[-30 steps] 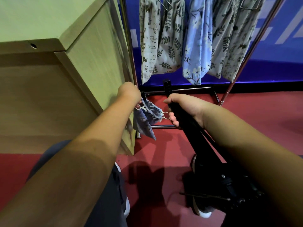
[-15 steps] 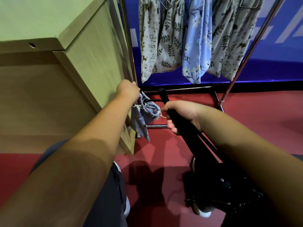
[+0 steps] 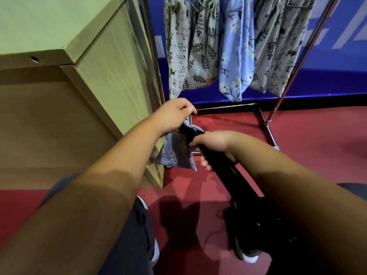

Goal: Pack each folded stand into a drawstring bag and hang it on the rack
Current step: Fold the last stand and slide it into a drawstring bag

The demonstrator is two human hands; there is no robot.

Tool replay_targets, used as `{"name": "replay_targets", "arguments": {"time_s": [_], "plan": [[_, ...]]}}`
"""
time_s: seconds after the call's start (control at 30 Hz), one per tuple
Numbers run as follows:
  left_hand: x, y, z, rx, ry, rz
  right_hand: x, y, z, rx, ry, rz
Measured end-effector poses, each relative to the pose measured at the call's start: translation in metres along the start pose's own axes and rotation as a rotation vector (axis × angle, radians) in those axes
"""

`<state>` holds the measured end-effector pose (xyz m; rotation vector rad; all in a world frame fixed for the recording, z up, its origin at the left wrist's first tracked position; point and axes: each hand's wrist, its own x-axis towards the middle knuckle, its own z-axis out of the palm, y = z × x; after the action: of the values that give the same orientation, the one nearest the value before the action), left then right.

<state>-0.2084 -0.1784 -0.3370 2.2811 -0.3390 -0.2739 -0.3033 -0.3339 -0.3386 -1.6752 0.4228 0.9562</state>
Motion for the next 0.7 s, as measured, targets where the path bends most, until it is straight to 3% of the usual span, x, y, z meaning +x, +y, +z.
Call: {"name": "replay_targets", "arguments": {"time_s": [0.1,0.23,0.4,0.5,0.63,0.7], "plan": [[0.000,0.000,0.001,-0.014,0.031,-0.014,0.000,0.000,0.003,-0.043,0.010,0.013],[0.004,-0.001,-0.001,0.034,0.024,-0.179,0.002,0.000,0.006,-0.090,0.015,0.017],[0.002,-0.010,-0.004,0.477,-0.095,-0.256,0.007,0.003,0.004,-0.118,0.016,0.030],[0.002,-0.013,0.002,0.643,-0.001,-0.192,0.004,0.005,0.003,-0.114,0.007,0.029],[0.008,-0.022,0.010,0.350,0.162,-0.140,0.005,0.007,0.005,-0.142,0.011,0.032],[0.009,-0.023,0.013,0.119,0.156,-0.074,0.005,0.008,0.006,-0.140,0.013,0.025]]}}
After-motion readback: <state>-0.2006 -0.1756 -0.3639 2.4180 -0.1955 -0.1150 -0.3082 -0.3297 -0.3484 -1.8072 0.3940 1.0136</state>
